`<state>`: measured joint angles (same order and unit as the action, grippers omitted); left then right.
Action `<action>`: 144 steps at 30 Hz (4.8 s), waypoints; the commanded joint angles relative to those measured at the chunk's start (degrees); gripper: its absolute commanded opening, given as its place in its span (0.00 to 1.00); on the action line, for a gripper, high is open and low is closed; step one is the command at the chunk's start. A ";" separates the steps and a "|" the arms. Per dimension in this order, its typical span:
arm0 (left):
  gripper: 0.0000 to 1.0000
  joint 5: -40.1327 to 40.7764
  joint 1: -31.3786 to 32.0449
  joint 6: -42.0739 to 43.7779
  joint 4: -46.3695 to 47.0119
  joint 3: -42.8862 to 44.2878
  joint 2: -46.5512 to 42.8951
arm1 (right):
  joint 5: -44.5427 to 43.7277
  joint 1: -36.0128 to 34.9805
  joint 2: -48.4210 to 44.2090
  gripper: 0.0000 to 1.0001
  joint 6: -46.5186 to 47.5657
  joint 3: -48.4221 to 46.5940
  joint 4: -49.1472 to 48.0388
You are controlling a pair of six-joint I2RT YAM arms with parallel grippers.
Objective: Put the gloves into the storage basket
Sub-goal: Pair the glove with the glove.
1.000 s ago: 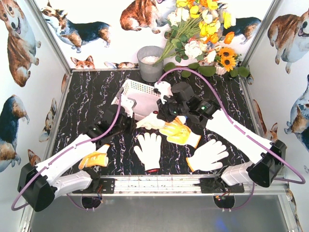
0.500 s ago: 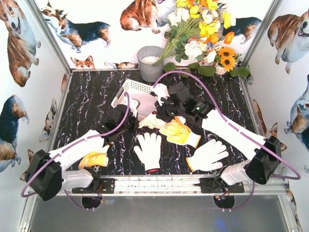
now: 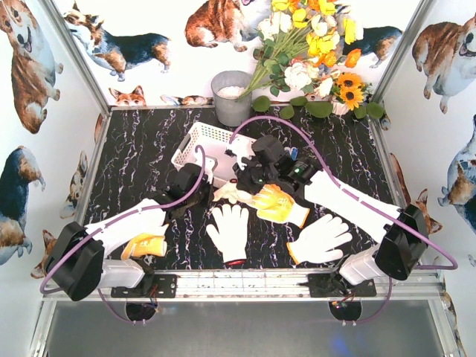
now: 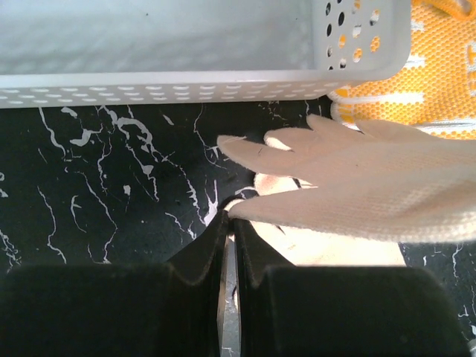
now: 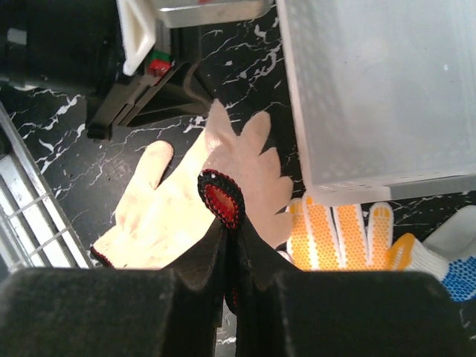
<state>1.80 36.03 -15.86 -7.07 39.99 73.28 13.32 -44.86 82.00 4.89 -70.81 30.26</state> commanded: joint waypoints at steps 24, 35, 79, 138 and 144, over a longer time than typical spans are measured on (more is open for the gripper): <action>0.46 4.46 -0.61 -9.14 -5.89 -9.23 -10.52 | 6.63 -7.21 2.84 0.00 -7.17 9.03 -9.69; 0.54 5.11 -0.68 -9.72 -6.30 -9.25 -12.62 | 7.93 -9.72 3.09 0.00 -9.62 10.70 -10.84; 0.70 -9.73 -0.79 -25.30 -5.43 -15.01 -20.19 | -10.26 -14.88 -11.54 0.52 -48.25 25.43 -13.70; 0.28 -33.60 4.34 -37.85 4.33 -23.91 -18.79 | 0.34 -12.39 -8.14 0.00 -69.90 32.49 -15.90; 0.53 -20.18 4.24 -33.38 -7.55 -19.18 -22.51 | 1.76 -11.75 -7.51 0.00 -66.16 33.38 -13.91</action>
<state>-26.74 40.18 -52.60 -7.05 17.93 53.43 13.82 -57.06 75.29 -65.06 -36.27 15.35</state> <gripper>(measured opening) 0.509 0.066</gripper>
